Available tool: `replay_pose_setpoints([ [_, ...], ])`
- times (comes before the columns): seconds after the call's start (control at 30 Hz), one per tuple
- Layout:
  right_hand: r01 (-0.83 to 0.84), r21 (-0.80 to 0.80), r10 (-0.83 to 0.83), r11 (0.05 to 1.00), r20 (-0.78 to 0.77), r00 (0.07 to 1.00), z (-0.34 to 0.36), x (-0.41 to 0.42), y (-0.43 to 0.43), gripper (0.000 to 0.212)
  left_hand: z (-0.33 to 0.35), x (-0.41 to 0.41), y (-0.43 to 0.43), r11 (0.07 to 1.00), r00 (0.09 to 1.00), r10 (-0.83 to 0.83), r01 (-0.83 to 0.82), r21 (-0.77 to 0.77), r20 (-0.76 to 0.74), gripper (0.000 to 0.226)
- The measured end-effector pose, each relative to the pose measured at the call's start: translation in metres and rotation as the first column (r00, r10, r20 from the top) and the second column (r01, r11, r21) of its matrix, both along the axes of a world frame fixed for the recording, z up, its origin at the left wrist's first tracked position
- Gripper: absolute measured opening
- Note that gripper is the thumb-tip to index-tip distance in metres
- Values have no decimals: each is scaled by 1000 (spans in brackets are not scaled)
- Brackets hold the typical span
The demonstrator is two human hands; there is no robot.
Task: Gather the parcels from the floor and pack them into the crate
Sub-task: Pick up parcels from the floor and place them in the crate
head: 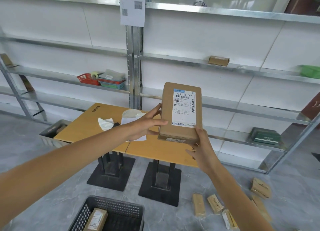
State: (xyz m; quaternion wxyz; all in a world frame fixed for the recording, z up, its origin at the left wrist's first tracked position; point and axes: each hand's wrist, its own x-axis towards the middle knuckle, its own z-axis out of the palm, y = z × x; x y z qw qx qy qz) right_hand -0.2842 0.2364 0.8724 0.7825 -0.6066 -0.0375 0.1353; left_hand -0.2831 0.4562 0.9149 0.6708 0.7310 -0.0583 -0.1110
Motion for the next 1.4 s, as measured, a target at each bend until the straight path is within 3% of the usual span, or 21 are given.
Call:
replay_pose_setpoints([
  [0.47, -40, -18, 41, 999, 32, 999, -9, 25, 10, 34, -5, -5, 12, 997, 997, 77, -78, -2, -27, 69],
  [0.83, -57, 24, 57, 998, -6, 998, -21, 19, 36, 45, -14, -15, 42, 998, 994, 68, -68, 7, -82, 82],
  [1.07, -66, 25, 66, 998, -12, 998, -26, 2, 97, 42, -17, -35, 104, 998, 994, 66, -64, 23, -82, 74],
  [1.4, -74, -44, 72, 996, -58, 996, -49, -63, 252, 48, -41, -94, 268, 994, 993, 44, -33, 102, -111, 69],
])
